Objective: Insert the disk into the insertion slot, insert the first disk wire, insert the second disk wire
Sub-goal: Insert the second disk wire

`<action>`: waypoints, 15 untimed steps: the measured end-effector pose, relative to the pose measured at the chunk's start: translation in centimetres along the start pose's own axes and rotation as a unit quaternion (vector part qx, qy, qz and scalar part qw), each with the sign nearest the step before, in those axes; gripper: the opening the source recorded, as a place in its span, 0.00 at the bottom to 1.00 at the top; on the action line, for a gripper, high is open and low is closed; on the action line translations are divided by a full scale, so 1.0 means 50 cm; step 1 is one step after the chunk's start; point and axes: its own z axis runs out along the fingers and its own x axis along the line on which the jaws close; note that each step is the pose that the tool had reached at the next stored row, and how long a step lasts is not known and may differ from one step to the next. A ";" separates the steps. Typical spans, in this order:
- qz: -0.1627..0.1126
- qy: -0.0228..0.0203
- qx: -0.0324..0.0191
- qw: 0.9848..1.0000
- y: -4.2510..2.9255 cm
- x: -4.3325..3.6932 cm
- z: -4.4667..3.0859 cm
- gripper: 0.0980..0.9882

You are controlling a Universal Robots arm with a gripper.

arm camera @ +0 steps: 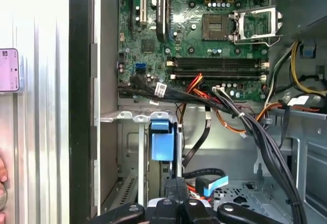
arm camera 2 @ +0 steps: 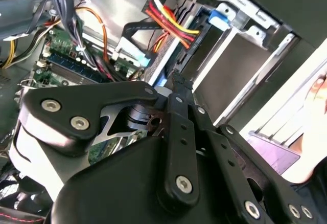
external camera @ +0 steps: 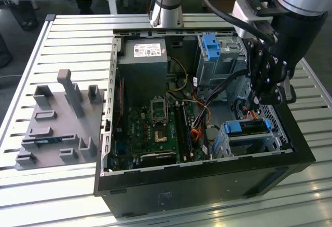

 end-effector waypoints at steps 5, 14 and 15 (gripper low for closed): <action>0.000 -0.001 0.000 1.000 0.004 -0.015 -0.001 0.01; 0.000 -0.001 -0.004 1.000 0.006 -0.036 0.006 0.01; 0.000 -0.001 -0.005 1.000 0.005 -0.038 0.007 0.01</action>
